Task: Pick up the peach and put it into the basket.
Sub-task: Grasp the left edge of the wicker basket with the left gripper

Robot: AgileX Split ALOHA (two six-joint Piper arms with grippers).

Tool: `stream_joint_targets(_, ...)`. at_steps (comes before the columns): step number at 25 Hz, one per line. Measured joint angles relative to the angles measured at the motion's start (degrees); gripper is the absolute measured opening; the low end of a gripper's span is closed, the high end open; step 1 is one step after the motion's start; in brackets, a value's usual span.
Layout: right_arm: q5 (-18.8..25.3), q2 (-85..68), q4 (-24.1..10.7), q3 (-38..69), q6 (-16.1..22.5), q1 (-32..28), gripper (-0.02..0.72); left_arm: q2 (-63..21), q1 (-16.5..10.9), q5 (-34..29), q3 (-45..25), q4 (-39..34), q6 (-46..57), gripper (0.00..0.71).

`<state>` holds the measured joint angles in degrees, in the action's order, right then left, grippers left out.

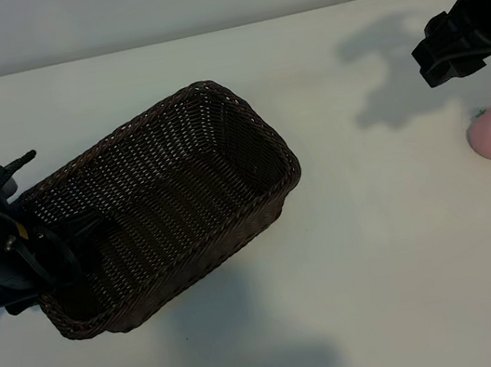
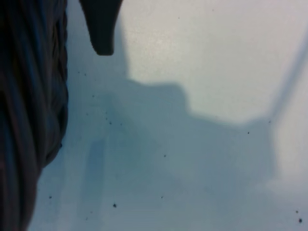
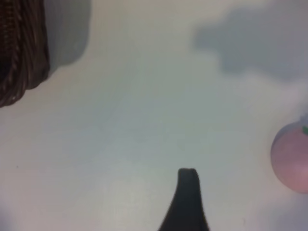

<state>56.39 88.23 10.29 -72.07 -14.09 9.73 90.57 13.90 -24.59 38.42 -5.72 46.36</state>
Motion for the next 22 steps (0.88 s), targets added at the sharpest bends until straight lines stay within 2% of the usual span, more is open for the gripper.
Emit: stream_joint_targets(22, 0.0, 0.0, 0.0, 0.0, 0.0, 0.0, 0.593, 1.2, 0.0, 0.5, 0.0, 0.5, -0.7, 0.509)
